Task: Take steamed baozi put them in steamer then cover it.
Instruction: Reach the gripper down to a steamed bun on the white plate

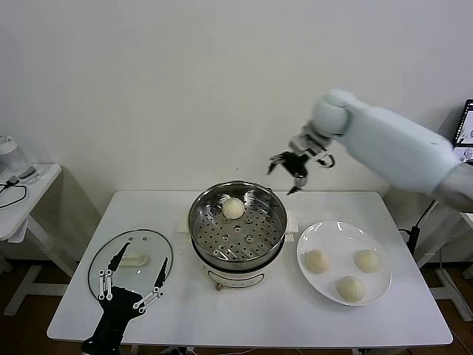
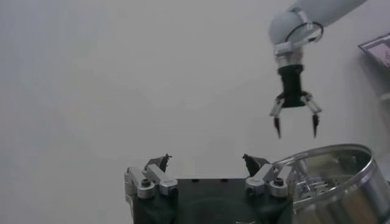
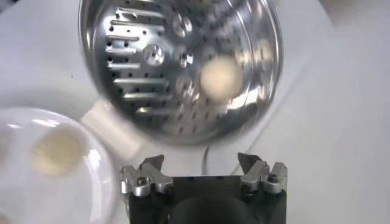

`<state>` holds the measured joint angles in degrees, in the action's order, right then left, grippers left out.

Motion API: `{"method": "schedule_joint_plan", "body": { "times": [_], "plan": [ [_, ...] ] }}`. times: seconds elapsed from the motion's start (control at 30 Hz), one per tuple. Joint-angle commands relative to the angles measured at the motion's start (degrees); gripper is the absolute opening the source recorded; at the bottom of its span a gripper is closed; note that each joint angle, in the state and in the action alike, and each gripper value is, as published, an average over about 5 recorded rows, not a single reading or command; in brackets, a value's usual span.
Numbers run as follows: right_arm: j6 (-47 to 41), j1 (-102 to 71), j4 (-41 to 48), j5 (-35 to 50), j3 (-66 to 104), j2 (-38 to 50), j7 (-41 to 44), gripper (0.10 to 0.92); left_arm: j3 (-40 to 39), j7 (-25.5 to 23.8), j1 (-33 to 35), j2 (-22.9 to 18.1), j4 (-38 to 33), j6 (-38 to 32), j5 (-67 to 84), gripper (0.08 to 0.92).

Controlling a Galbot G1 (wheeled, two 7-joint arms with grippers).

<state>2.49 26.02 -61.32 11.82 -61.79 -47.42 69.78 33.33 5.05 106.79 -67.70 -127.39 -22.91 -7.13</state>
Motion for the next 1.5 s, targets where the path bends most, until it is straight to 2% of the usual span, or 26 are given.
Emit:
{"method": "schedule_joint_plan", "body": {
  "times": [0.03,0.37,1.23,1.37,1.5],
  "plan": [
    [-8.67,-1.99,0.66,6.82,-5.0,8.45,-0.71,0.823,-0.03,-0.02,-0.06,-0.03,0.18,-0.08,-0.01,0.823],
    [-9.98,-10.25,-3.76,5.98,-5.72,8.12,-3.74,0.823,-0.01,0.04,-0.19,-0.38,0.38,-0.1,-0.02,0.823],
    [-10.59,-16.27,-4.49,2.34,-5.39,2.81,-8.54,0.822,0.18,0.33,-0.47,-0.65,1.29,-0.43,-0.02,0.823],
    [-10.79,-16.11,-4.35,2.14,-5.79,2.22,-9.33,0.794,0.27,0.59,-0.66,-0.64,1.38,-0.44,0.04,0.823],
    [-10.84,-15.87,-4.35,1.78,-6.09,1.97,-9.59,0.719,0.2,0.65,-0.58,-0.63,1.41,-0.51,0.06,0.823]
  ]
}}
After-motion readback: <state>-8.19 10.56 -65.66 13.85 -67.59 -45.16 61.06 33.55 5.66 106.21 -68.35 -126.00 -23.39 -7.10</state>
